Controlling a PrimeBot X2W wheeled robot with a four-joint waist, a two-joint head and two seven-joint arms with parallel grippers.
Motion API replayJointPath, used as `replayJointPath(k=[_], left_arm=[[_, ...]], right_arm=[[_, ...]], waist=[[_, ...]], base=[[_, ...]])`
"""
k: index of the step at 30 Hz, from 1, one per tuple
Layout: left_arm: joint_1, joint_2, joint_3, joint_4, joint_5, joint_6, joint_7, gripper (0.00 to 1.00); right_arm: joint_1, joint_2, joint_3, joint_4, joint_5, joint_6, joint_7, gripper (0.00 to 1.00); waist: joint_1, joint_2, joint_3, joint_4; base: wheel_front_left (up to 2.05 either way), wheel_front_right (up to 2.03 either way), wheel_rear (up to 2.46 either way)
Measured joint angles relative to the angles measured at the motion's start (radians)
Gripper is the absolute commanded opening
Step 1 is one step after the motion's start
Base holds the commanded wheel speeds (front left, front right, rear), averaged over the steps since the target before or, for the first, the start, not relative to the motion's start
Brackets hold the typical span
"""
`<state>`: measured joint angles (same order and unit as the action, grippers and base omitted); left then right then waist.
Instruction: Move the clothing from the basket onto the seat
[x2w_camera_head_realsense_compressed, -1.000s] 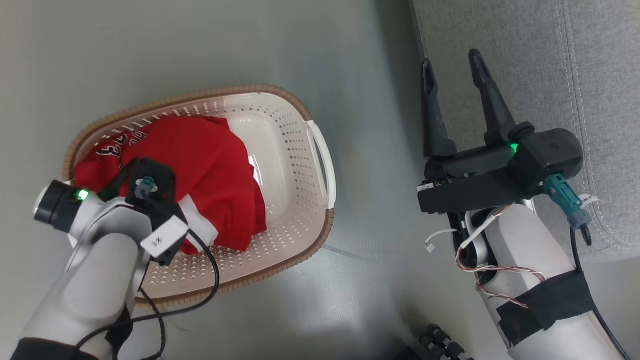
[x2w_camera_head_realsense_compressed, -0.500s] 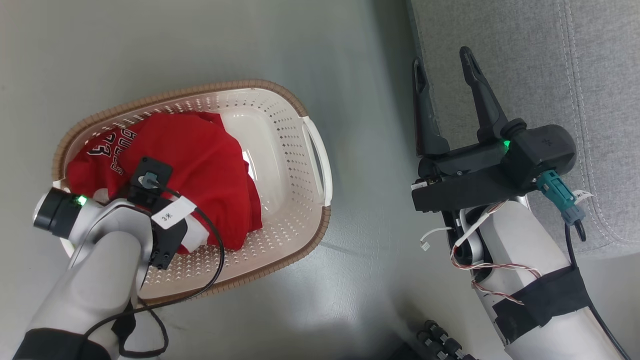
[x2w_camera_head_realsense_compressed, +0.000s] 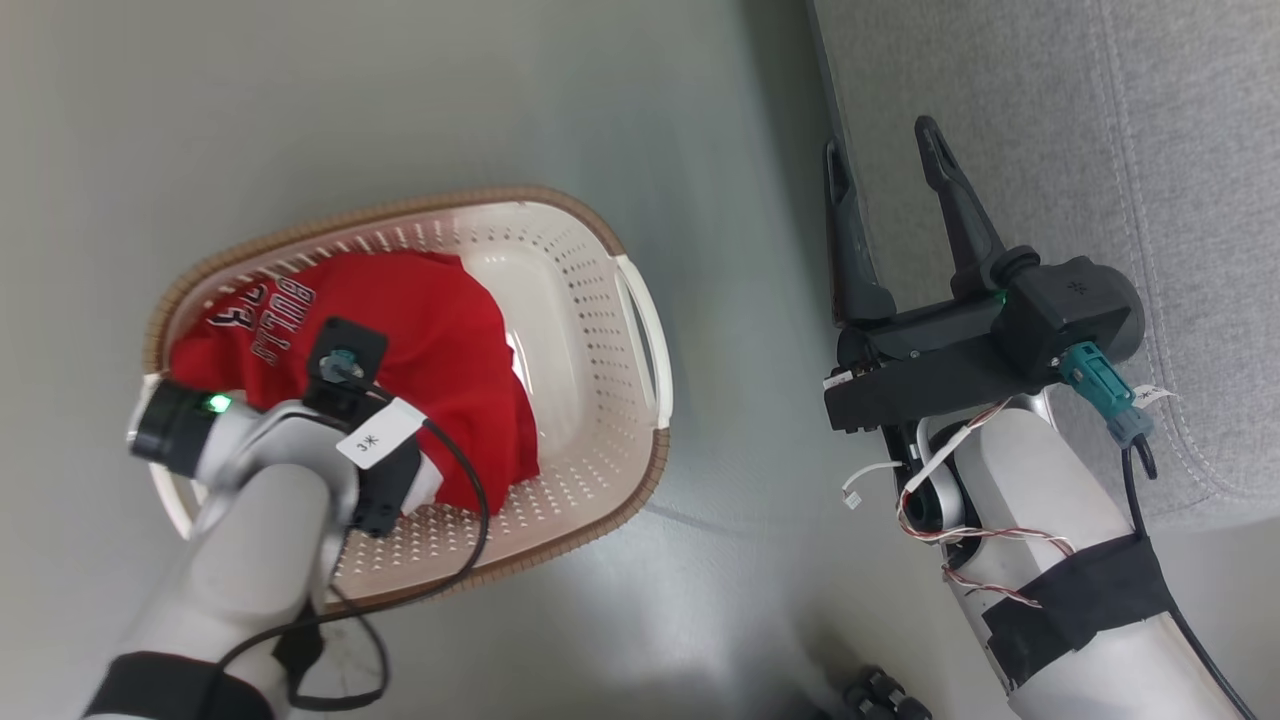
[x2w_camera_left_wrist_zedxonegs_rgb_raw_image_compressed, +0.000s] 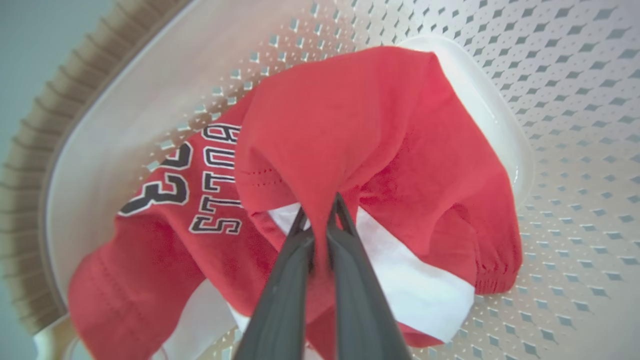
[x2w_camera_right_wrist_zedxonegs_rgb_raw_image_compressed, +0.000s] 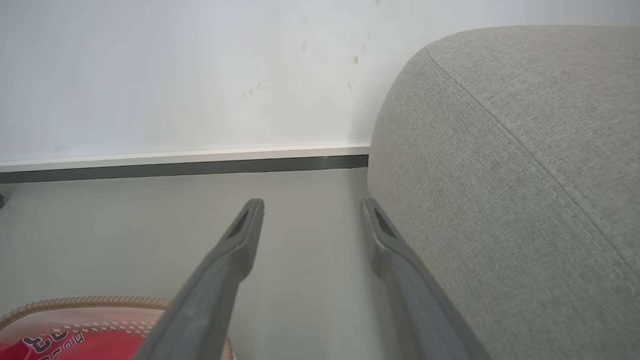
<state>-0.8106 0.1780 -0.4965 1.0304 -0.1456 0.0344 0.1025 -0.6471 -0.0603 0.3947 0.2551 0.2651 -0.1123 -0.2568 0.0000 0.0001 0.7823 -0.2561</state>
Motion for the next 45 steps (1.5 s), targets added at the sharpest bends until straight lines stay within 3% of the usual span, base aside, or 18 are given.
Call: replayJointPath(k=[15,24,34,45], left_arm=[[0.08,-0.095,0.091,-0.007,-0.127,-0.027,-0.2,0.0],[0.114,-0.118,0.145,-0.027,-0.208,-0.044,-0.303,0.0],[0.169,-0.12,0.198,-0.069,-0.275,-0.071,-0.339,0.0],[0.217,-0.12,0.237,-0.205,-0.293,-0.089,-0.352,0.0]], right_arm=[[0.044,-0.017,-0.033,0.051,-0.002,0.016,0.0,1.0],[0.091,-0.033,-0.053,0.062,-0.003,0.017,0.0,1.0],[0.136,-0.047,-0.068,0.083,-0.002,0.026,0.0,1.0],[0.199,-0.063,-0.073,0.101,-0.002,0.044,0.0,1.0]], waist=[[-0.0001,-0.0002,-0.147,0.071],[-0.0001,-0.0002,-0.24,0.121],[-0.0002,-0.0002,-0.336,0.171],[-0.0002,-0.0002,-0.437,0.216]], base=[[0.0,0.0,0.0],[0.0,0.0,0.0],[0.0,0.0,0.0],[0.0,0.0,0.0]])
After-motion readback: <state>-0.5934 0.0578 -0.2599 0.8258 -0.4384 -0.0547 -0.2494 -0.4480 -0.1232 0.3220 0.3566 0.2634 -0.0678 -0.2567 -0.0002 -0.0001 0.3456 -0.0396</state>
